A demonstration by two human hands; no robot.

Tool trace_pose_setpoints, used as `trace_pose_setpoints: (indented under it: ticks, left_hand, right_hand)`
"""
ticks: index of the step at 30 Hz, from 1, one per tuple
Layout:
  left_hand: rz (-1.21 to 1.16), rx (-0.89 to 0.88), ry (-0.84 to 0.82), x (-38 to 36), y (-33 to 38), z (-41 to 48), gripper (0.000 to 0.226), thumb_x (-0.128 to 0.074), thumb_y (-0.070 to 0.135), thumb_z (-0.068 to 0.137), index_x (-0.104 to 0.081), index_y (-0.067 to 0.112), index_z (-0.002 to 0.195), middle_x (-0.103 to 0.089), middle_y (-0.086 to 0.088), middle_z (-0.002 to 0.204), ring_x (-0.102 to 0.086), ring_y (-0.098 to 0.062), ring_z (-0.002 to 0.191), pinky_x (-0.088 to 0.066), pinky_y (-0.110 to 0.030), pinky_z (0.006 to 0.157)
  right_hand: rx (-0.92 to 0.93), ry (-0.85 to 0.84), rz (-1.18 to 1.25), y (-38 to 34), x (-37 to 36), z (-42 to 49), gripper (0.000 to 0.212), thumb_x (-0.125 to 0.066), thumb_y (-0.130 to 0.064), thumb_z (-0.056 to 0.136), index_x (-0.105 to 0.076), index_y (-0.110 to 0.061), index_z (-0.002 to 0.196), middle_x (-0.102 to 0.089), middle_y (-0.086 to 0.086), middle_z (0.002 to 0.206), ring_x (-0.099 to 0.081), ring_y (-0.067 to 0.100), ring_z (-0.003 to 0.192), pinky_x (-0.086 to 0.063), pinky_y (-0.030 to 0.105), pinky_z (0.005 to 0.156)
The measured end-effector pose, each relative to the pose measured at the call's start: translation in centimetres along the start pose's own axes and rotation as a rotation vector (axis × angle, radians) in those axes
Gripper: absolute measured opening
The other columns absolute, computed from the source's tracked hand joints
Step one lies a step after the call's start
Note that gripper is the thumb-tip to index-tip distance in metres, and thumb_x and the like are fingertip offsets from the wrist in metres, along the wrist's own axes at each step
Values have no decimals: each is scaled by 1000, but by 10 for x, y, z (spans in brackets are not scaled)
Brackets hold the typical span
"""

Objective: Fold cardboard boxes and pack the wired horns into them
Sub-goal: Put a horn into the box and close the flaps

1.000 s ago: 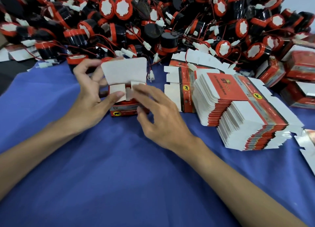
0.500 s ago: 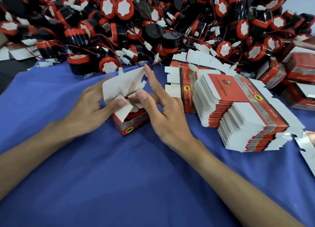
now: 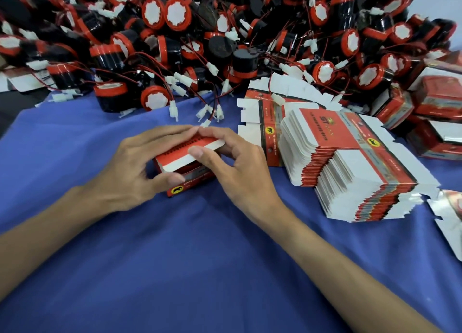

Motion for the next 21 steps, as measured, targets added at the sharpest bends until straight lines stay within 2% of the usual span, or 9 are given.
trace_pose_setpoints:
  ticks: [2, 5, 7, 11, 13, 16, 18, 21]
  left_hand:
    - [14, 33, 10, 0, -2, 0, 68, -37, 63, 96, -41, 9, 137, -41, 34, 138, -40, 12, 128, -35, -15, 106]
    - [11, 57, -11, -3, -5, -1, 63, -36, 56, 99, -39, 8, 140, -43, 16, 138, -39, 12, 128, -33, -13, 106]
    - [11, 54, -34, -4, -5, -1, 61, -36, 56, 99, -36, 12, 141, -43, 12, 139, -38, 11, 129, -33, -12, 106]
    - [54, 22, -74, -6, -5, 0, 58, -38, 52, 99, -38, 13, 142, -44, 5, 142, -38, 6, 130, -33, -15, 107]
    - [76, -12, -75, -6, -4, 1, 55, -37, 48, 101, -38, 10, 141, -44, 0, 142, -40, 1, 131, -33, -17, 109]
    - [71, -38, -93, -6, -2, 2, 52, -37, 42, 102, -41, 7, 141, -46, -5, 145, -44, -15, 133, -35, -27, 111]
    - [77, -56, -107, -7, 0, 3, 50, -37, 37, 103, -43, 4, 140, -46, -6, 145, -44, -16, 134, -35, -28, 111]
    - [93, -86, -111, -8, 1, 4, 48, -35, 33, 104, -42, 1, 139, -46, -8, 145, -43, -15, 134, -34, -26, 112]
  right_hand:
    - [35, 37, -39, -3, -1, -2, 33, -72, -24, 85, -68, -13, 115, -74, 0, 91, -68, 7, 89, -55, 30, 84]
    - [76, 69, -69, -4, 1, -2, 33, -68, -25, 88, -67, -13, 119, -75, 2, 90, -69, 10, 88, -55, 35, 84]
    - [78, 42, -28, -2, 2, -2, 30, -61, -21, 93, -65, -13, 122, -75, 4, 86, -69, 13, 88, -54, 35, 84]
    - [27, -15, 78, 7, 2, 0, 35, -62, -10, 92, -60, -14, 126, -73, -3, 86, -68, 4, 88, -53, 24, 87]
    - [28, -8, 78, 10, 4, 3, 36, -66, -7, 88, -63, -11, 124, -74, 1, 92, -68, 3, 92, -52, 21, 87]
    - [32, 10, 78, 10, 8, 5, 34, -71, -5, 83, -68, -9, 117, -74, 5, 100, -67, 5, 99, -52, 22, 91]
    - [42, 15, 82, 10, 10, 6, 28, -71, -5, 83, -71, -9, 111, -74, -1, 99, -67, 1, 96, -51, 20, 88]
    - [36, -5, 112, 14, 11, 8, 22, -62, -4, 90, -71, -8, 109, -73, -3, 95, -67, 6, 95, -52, 30, 91]
Point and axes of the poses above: each hand's wrist, its own z-axis towards the middle knuckle, its own x-axis out of the back of the hand, y = z × x, the point moved 8 cm from there along z, towards the middle knuckle
